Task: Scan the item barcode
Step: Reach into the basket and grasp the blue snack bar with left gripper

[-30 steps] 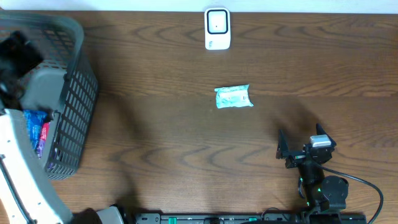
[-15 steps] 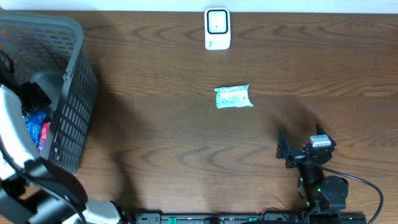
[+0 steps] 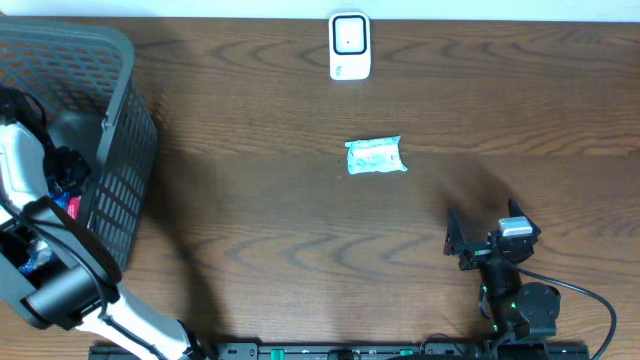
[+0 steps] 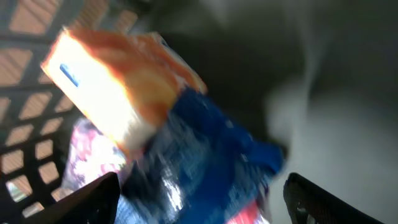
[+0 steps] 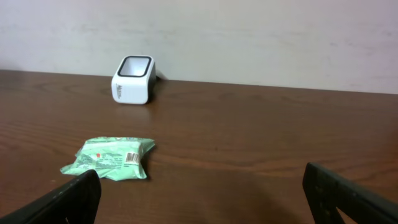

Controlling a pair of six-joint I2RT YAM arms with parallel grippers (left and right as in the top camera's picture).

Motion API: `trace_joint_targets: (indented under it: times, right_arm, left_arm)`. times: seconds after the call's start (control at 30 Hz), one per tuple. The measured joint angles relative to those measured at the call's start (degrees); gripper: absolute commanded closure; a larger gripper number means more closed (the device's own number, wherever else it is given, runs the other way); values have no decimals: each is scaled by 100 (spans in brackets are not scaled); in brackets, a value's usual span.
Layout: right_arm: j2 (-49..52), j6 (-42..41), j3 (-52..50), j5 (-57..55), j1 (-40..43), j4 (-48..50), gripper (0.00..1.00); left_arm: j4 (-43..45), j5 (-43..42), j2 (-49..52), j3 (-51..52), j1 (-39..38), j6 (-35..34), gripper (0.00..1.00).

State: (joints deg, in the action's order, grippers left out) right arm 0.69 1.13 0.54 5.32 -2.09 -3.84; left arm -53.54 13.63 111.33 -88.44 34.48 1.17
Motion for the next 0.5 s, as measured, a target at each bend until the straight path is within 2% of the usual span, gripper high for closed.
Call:
trace_joint_targets:
  times: [0.13,0.17,0.2,0.27,0.4,0.43,0.47,0.5]
  right_arm:
    - [0,0,2,0,-2,-2,1]
    - [0,0,2,0,0,0,1]
    - [0,0,2,0,-2,-2,1]
    - [0,0,2,0,0,-2,1]
    - [0,0,2,0,-2,-2,1]
    - [0,0,2,2,0,0,1]
    - [0,0,2,0,-2,-2,1]
    - [0,0,2,0,-2,-2,1]
  left_arm:
    - [192,146,37,0,24,-4,19]
    - [232,170,37,0,26,-4,25]
    - [262,177,37,0,31,-9,37]
    - [269,177,39,0,35,4,52]
    - [275,153,37,0,39,-9,61]
    - [271,151,39,0,44,-26,68]
    - [260,146,37,0,48,-28,86]
    - [247,149,37,0,52,-46,92]
